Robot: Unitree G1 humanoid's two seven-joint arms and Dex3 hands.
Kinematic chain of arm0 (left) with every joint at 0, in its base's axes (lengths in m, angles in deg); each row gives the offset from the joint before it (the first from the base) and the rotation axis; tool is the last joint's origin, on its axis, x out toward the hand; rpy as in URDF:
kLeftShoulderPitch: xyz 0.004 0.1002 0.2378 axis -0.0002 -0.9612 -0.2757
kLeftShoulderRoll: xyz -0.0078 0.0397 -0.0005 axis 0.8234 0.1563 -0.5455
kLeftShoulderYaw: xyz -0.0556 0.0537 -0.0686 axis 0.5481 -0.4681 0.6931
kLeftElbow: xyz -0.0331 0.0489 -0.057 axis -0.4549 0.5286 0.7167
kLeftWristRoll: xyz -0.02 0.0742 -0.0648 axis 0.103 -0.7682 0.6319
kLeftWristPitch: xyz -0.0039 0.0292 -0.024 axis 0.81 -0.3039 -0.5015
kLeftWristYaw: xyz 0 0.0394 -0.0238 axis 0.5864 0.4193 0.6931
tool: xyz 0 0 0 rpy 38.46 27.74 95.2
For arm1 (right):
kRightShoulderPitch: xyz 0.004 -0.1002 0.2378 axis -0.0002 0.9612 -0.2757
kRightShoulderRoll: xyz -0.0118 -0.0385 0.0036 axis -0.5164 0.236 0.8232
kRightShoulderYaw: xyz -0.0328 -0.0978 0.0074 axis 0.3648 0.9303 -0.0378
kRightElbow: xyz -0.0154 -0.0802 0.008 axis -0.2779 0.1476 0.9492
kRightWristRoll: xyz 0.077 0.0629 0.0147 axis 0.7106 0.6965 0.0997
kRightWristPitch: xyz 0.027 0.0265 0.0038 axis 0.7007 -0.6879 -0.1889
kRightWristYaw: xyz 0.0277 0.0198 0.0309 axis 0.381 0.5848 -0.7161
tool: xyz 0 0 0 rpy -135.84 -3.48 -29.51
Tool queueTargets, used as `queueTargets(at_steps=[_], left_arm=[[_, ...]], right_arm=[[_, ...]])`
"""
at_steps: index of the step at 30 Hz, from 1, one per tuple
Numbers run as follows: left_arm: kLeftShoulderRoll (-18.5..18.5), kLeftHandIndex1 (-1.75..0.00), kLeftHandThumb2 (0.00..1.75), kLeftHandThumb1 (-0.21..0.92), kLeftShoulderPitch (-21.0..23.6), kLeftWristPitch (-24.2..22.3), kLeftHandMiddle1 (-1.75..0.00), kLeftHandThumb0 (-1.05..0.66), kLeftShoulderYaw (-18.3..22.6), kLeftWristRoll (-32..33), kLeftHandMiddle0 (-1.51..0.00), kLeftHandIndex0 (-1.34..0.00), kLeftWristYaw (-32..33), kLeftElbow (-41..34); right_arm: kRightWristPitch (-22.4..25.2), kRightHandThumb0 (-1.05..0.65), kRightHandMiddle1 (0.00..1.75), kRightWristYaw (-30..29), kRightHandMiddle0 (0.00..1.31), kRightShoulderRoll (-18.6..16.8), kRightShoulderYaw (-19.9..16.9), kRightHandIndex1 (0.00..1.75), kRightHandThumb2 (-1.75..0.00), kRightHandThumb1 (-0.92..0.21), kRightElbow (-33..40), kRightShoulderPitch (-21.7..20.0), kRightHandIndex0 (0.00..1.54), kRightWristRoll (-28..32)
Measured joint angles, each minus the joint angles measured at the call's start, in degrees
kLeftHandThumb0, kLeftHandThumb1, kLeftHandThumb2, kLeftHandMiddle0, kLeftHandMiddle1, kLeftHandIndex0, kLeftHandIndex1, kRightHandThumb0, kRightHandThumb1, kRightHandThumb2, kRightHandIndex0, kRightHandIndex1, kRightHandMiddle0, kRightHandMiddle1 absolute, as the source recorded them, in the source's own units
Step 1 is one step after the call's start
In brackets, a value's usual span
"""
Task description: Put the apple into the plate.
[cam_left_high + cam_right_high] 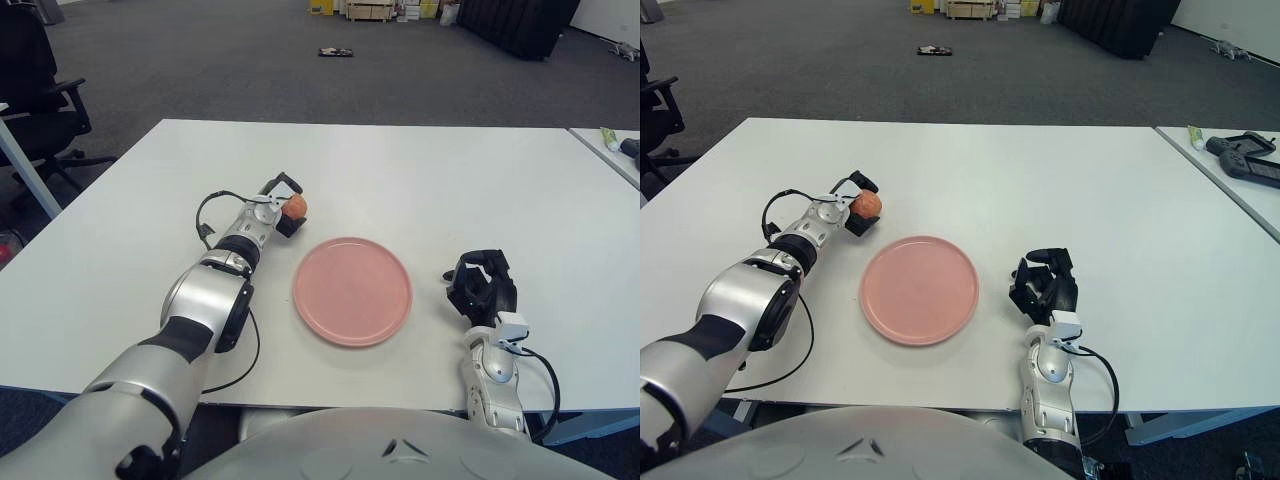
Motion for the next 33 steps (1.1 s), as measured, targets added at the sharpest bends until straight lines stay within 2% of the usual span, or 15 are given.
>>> queueTargets(at_steps=[8, 18, 28, 33], left_arm=[[0.5, -1.75, 1.53, 0.09, 0.9, 0.7, -1.57, 0.0, -0.3, -0.3, -0.86, -0.55, -1.1, 0.2], [1.5, -1.75, 1.51, 0.11, 1.3, 4.2, -1.59, 0.0, 0.1, 0.2, -0.83, -0.53, -3.7, 0.3], [3.3, -1.75, 1.5, 0.12, 2.3, 12.7, -1.6, 0.0, 0.8, 1.1, -0.82, -0.53, -4.7, -1.7], [4.3, -1.75, 1.54, 0.09, 3.6, 18.2, -1.61, 0.0, -0.4, 0.1, -0.83, -0.55, -2.0, -4.7]], right_arm=[[0.7, -0.38, 1.75, 0.1, 0.34, 0.0, -0.1, 1.58, -0.87, -0.67, 0.0, -0.2, 0.52, 0.0], [2.1, -0.39, 1.75, -1.5, 0.35, 0.1, -0.1, 1.6, -0.88, -0.66, -0.2, -1.2, 0.52, -0.4], [2.2, -0.39, 1.75, -2.1, 0.35, 0.1, 0.3, 1.56, -0.88, -0.66, -0.5, -1.6, 0.54, -0.6], [2.2, -0.39, 1.75, -2.4, 0.35, 0.1, 0.4, 1.57, -0.89, -0.66, -0.8, -2.2, 0.56, -0.8]])
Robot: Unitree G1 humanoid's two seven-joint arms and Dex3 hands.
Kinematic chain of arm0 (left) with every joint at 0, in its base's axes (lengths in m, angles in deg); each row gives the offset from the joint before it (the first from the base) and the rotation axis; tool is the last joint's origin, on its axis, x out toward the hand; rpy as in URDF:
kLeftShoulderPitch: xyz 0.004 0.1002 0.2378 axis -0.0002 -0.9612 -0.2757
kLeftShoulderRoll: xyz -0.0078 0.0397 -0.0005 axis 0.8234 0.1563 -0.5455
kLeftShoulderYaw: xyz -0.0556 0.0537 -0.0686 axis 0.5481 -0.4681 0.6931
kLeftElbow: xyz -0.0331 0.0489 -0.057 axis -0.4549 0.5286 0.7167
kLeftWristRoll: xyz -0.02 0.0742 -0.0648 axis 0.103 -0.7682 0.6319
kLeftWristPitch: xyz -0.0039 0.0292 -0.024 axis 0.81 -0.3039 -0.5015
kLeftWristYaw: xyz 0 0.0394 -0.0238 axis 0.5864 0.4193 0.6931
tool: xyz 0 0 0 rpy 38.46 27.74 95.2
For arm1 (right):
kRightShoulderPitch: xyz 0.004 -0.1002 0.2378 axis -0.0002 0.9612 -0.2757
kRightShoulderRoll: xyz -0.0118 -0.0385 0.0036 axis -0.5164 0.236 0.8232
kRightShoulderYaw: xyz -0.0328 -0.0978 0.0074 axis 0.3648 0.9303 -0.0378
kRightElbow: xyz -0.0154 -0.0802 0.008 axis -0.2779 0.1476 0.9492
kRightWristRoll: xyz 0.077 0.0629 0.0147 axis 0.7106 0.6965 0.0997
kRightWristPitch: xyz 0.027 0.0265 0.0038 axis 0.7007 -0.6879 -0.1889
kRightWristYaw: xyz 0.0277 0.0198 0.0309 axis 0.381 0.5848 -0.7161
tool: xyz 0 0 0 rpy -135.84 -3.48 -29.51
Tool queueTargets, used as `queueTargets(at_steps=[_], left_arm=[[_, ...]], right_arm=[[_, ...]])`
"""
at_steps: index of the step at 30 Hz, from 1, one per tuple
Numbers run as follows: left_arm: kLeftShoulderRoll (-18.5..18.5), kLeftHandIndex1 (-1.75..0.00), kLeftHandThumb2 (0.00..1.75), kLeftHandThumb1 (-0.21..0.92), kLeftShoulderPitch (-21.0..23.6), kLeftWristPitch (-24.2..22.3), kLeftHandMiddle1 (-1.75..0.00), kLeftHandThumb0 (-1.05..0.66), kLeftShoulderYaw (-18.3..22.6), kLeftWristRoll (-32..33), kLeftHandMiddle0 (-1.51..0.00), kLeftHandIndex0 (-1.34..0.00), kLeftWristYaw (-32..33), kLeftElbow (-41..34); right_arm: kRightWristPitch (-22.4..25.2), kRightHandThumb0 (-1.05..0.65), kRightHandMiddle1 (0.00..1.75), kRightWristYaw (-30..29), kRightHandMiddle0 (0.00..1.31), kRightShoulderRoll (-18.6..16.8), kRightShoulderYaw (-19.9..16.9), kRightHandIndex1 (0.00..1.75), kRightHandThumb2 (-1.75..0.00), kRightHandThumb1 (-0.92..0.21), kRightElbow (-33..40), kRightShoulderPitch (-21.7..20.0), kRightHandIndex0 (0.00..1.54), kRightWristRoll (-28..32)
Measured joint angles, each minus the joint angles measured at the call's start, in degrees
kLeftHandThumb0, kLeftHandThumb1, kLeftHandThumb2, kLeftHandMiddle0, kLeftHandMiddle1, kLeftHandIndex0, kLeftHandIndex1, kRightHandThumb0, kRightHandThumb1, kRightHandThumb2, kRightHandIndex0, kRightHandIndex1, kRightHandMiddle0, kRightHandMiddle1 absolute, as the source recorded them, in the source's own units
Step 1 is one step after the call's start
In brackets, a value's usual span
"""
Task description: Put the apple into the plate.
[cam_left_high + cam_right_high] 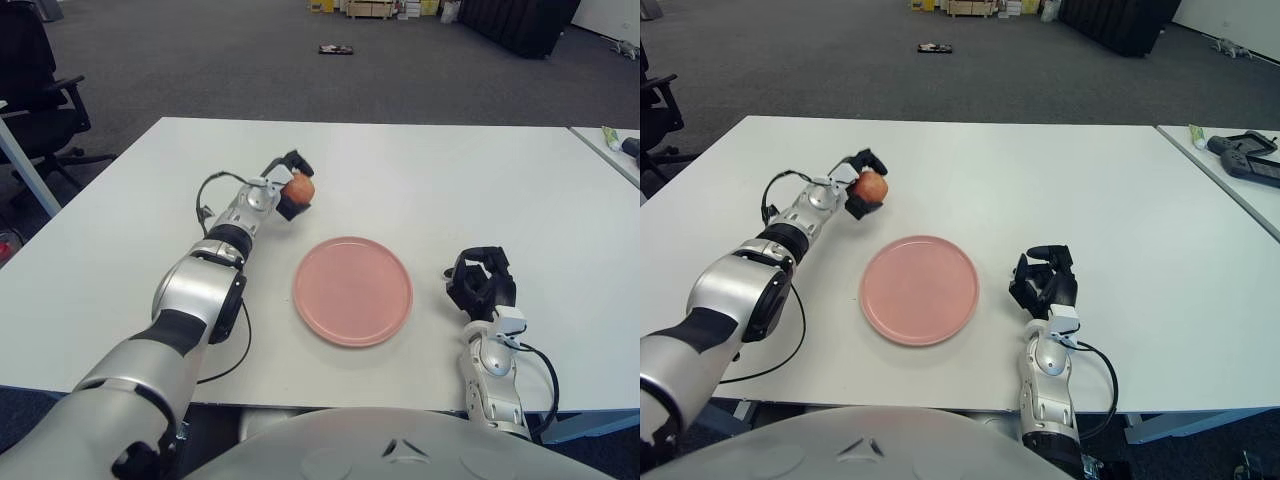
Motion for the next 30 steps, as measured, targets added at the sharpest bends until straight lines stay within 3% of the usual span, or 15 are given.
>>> queueTargets(at_steps=[8, 18, 24, 30], left_arm=[[0.9, -1.75, 1.58, 0.06, 1.7, 6.7, -1.65, 0.0, -2.7, -2.6, -0.83, -0.58, 4.1, -3.7], [2.0, -1.75, 1.59, 0.05, -0.1, 15.7, -1.62, 0.0, -3.8, -2.6, -0.86, -0.58, 2.9, -11.6], [2.3, -1.75, 1.61, 0.02, -3.4, 20.8, -1.6, 0.0, -4.5, -2.2, -0.88, -0.6, 1.6, -16.9], [2.2, -1.75, 1.61, 0.02, -9.8, 26.7, -1.59, 0.0, -8.3, -2.6, -0.89, -0.61, -2.3, -24.3]], right_arm=[[-0.9, -0.39, 1.75, 0.6, 0.36, 0.1, 0.2, 1.56, -0.9, -0.65, -1.1, -0.7, 0.55, -0.2], [-2.4, -0.39, 1.75, 0.5, 0.36, 0.0, 0.1, 1.56, -0.9, -0.65, -2.1, -1.0, 0.57, -0.1], [-2.2, -0.39, 1.75, 0.3, 0.37, 0.0, 0.2, 1.57, -0.91, -0.64, -2.1, -1.1, 0.57, -0.1], [-1.7, -0.39, 1.75, 0.0, 0.37, 0.0, 0.2, 1.58, -0.92, -0.64, -2.1, -1.4, 0.56, 0.0]])
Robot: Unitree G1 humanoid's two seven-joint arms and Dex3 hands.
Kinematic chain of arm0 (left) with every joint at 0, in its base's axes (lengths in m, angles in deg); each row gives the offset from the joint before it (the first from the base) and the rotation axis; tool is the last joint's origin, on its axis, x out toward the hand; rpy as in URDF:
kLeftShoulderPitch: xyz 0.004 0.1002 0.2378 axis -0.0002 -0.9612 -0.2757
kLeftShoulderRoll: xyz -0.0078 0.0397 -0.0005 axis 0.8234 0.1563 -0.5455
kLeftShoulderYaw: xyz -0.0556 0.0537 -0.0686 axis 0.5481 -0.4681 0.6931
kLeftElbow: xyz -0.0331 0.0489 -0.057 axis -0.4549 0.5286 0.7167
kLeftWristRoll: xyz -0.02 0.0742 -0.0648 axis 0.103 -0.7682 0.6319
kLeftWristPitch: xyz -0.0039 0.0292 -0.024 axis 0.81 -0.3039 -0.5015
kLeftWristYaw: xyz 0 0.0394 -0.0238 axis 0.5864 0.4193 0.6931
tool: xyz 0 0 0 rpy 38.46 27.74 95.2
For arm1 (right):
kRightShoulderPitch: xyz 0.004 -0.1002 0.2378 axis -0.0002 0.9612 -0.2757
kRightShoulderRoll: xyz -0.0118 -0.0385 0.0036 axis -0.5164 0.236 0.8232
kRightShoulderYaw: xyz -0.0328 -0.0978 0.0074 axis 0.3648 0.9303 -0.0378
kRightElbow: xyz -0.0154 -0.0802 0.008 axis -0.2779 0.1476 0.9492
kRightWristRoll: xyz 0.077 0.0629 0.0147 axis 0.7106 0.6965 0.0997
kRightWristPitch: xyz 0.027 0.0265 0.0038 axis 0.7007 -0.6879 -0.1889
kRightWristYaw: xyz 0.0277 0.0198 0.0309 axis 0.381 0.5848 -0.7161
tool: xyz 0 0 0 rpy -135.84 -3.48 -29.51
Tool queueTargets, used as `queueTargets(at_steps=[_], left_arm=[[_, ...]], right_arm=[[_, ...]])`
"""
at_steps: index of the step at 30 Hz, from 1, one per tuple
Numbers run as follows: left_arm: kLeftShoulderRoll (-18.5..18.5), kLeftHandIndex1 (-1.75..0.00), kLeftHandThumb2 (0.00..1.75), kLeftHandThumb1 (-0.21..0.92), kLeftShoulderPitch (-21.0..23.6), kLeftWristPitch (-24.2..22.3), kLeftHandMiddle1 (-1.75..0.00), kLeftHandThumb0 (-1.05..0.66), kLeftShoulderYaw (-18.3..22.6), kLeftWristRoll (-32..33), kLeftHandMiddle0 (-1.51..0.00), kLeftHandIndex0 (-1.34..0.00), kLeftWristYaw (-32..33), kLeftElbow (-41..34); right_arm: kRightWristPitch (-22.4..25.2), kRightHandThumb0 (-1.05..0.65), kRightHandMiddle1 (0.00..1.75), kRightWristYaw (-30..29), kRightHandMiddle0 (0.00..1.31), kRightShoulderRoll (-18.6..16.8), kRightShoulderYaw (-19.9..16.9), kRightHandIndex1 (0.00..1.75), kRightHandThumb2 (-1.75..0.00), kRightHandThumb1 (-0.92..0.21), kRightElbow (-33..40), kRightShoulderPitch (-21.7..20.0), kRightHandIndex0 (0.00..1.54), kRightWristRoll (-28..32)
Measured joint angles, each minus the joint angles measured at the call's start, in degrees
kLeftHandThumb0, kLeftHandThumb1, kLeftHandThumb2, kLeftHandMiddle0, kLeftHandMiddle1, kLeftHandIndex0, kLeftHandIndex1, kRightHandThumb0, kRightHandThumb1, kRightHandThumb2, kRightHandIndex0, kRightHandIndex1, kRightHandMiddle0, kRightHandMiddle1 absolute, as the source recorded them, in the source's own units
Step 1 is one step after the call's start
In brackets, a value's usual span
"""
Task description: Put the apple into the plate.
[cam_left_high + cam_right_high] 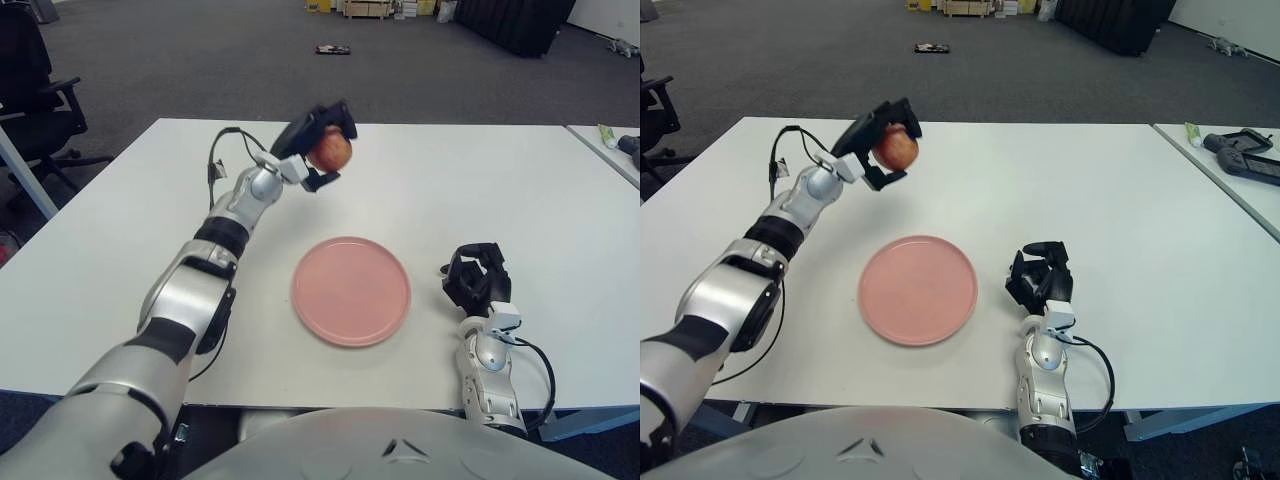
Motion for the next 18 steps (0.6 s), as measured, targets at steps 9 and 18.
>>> queueTargets(at_steps=[9, 18], left_arm=[[-0.4, -1.75, 1.62, 0.01, -7.2, 5.6, -1.61, 0.0, -5.3, 3.4, -0.89, -0.61, -13.0, -6.2], [1.9, -1.75, 1.61, 0.02, -10.9, 7.7, -1.61, 0.0, -8.6, 3.9, -0.89, -0.6, -20.4, -13.4]], right_arm=[[0.5, -0.39, 1.75, -0.7, 0.36, 0.0, 0.1, 1.6, -0.91, -0.64, -0.1, -0.5, 0.56, 0.0], [0.7, -0.39, 1.75, -0.7, 0.37, 0.0, 0.1, 1.62, -0.92, -0.63, -0.5, -1.0, 0.55, 0.2]])
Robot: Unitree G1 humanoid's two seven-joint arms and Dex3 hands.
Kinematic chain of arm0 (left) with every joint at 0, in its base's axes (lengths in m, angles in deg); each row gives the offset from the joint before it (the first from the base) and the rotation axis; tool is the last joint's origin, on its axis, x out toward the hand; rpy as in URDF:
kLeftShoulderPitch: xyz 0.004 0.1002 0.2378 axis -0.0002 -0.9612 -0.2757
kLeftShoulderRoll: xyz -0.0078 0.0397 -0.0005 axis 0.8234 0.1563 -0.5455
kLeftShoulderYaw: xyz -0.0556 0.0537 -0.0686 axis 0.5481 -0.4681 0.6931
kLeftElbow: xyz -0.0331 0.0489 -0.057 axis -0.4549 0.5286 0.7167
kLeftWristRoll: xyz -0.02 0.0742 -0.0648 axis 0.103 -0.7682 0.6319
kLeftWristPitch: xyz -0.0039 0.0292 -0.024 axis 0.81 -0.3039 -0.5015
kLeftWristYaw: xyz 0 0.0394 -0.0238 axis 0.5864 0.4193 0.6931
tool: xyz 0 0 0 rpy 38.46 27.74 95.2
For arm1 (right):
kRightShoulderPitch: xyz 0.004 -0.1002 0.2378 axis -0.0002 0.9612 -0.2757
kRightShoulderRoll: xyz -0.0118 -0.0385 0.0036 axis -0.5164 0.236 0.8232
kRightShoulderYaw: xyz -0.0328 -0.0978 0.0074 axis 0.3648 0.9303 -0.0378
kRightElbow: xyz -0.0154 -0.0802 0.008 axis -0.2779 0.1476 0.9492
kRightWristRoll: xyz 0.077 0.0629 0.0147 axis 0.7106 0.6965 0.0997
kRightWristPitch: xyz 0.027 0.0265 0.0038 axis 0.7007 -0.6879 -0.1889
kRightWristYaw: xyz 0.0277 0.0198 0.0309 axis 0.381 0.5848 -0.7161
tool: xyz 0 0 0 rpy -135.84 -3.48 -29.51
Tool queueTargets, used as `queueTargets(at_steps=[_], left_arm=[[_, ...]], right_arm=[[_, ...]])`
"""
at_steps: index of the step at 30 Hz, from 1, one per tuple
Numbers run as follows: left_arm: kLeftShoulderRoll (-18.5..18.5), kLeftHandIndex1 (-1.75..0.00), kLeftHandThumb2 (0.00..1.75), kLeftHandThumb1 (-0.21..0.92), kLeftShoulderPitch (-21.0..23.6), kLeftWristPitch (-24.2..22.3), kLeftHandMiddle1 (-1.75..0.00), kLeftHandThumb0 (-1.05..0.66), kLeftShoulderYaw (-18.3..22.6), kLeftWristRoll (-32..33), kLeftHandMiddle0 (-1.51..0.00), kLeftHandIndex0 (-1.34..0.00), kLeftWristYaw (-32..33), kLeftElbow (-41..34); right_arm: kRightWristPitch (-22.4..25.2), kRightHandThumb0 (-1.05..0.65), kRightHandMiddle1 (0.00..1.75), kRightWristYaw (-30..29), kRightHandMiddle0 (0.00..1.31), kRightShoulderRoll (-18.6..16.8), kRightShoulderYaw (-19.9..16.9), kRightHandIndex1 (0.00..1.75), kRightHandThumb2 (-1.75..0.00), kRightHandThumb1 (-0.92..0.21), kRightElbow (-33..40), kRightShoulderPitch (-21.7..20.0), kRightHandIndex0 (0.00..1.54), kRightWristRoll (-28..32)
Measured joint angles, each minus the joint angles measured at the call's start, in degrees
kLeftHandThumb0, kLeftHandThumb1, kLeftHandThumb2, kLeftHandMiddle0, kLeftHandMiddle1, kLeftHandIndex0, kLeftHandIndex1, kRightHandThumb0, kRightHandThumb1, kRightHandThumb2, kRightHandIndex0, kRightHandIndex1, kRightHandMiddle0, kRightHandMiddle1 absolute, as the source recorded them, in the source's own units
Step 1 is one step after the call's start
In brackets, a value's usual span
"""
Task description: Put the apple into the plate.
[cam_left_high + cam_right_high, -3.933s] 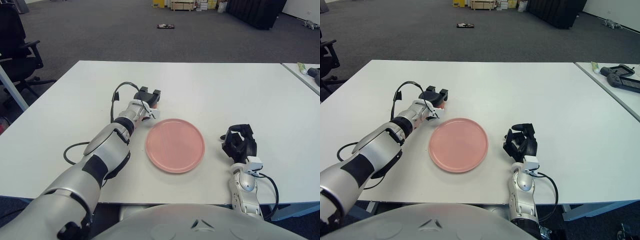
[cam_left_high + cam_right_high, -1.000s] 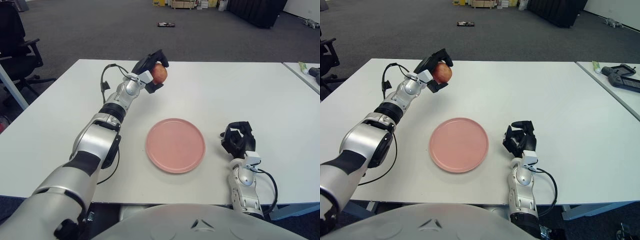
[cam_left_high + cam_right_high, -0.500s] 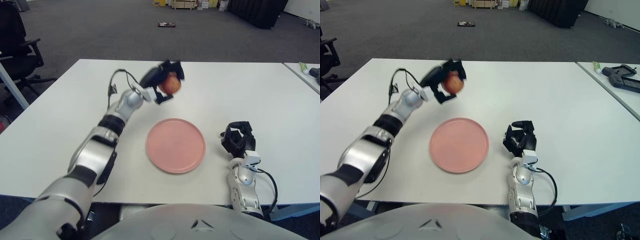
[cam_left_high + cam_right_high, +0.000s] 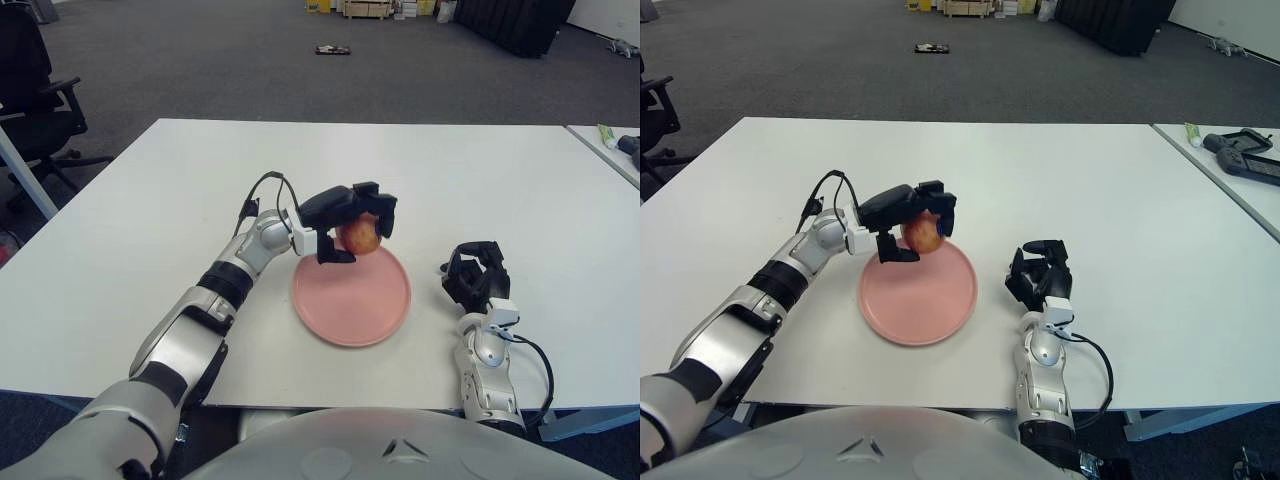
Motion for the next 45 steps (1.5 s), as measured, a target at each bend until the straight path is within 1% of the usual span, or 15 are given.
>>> queueTargets(at_steps=[6, 11, 12, 18, 21, 28, 33, 36, 38, 39, 44, 45], left_arm=[[1.8, -1.75, 1.59, 0.03, -0.9, 0.4, -1.58, 0.0, -3.4, -3.3, -0.88, -0.6, -3.5, -0.6], [2.1, -1.75, 1.59, 0.03, -0.8, 0.7, -1.57, 0.0, -6.7, -8.1, -0.88, -0.6, -3.8, 2.8], [1.9, -1.75, 1.59, 0.03, -0.8, 1.1, -1.57, 0.0, -7.0, -8.3, -0.89, -0.6, -3.6, 3.3], [1.8, -1.75, 1.67, -0.01, 2.2, 3.6, -1.69, 0.0, -9.7, -10.8, -0.87, -0.63, -3.5, 4.9], [2.1, -1.75, 1.68, -0.02, 2.4, 3.9, -1.67, 0.0, -10.2, -13.3, -0.88, -0.63, -1.6, 4.1], [2.5, -1.75, 1.67, -0.02, 2.2, 5.4, -1.65, 0.0, -10.6, -15.9, -0.9, -0.63, 2.7, 4.2], [2.8, -1.75, 1.67, -0.02, 2.2, 5.8, -1.65, 0.0, -11.3, -18.3, -0.91, -0.62, 6.3, 4.5], [2.7, -1.7, 1.66, 0.0, 2.3, 5.8, -1.7, 0.0, -11.8, -18.8, -0.89, -0.62, 7.3, 5.2], [2.6, -1.67, 1.63, 0.02, 2.9, 5.8, -1.73, -0.01, -12.1, -18.2, -0.86, -0.62, 7.0, 6.1], [2.6, -1.65, 1.58, 0.06, 3.2, 5.8, -1.73, -0.01, -12.3, -17.6, -0.83, -0.6, 6.5, 6.4], [2.6, -1.63, 1.45, 0.18, 4.2, 5.0, -1.74, -0.01, -13.0, -12.4, -0.73, -0.53, 0.2, 7.3], [2.5, -1.67, 1.27, 0.33, 4.4, 4.7, -1.71, -0.01, -13.2, -11.2, -0.62, -0.43, -1.2, 7.4]], right_arm=[[-0.8, -0.39, 1.75, 0.2, 0.37, 0.0, 0.0, 1.62, -0.93, -0.63, -0.6, -0.1, 0.55, 0.0], [-0.9, -0.39, 1.75, 0.3, 0.37, 0.0, 0.0, 1.61, -0.92, -0.63, -0.7, -0.2, 0.56, 0.0], [-0.9, -0.39, 1.75, 0.3, 0.37, 0.0, 0.0, 1.61, -0.92, -0.63, -0.8, -0.2, 0.56, 0.0], [-0.9, -0.39, 1.75, 0.4, 0.37, 0.0, 0.0, 1.59, -0.92, -0.63, -0.8, -0.2, 0.58, 0.1], [-0.8, -0.39, 1.75, 0.4, 0.37, 0.0, 0.0, 1.59, -0.92, -0.63, -0.8, -0.3, 0.58, 0.1], [-0.6, -0.39, 1.75, 0.1, 0.37, 0.0, 0.1, 1.6, -0.92, -0.63, -0.8, -0.3, 0.58, -0.2], [-0.6, -0.39, 1.75, 0.0, 0.37, 0.0, 0.1, 1.6, -0.92, -0.64, -0.7, -0.2, 0.55, -0.3], [-0.4, -0.39, 1.75, 0.0, 0.36, 0.0, 0.0, 1.62, -0.91, -0.64, -0.6, -0.2, 0.54, -0.2], [-0.3, -0.39, 1.75, 0.0, 0.36, 0.0, 0.0, 1.63, -0.9, -0.65, -0.6, -0.2, 0.54, 0.0], [-0.3, -0.39, 1.75, 0.0, 0.36, 0.0, 0.0, 1.63, -0.9, -0.65, -0.6, -0.2, 0.54, 0.0], [-0.4, -0.39, 1.75, 0.0, 0.36, 0.0, 0.0, 1.64, -0.9, -0.65, -0.6, -0.2, 0.55, 0.0], [-0.5, -0.39, 1.75, 0.0, 0.36, 0.0, 0.0, 1.64, -0.9, -0.65, -0.6, -0.2, 0.55, 0.0]])
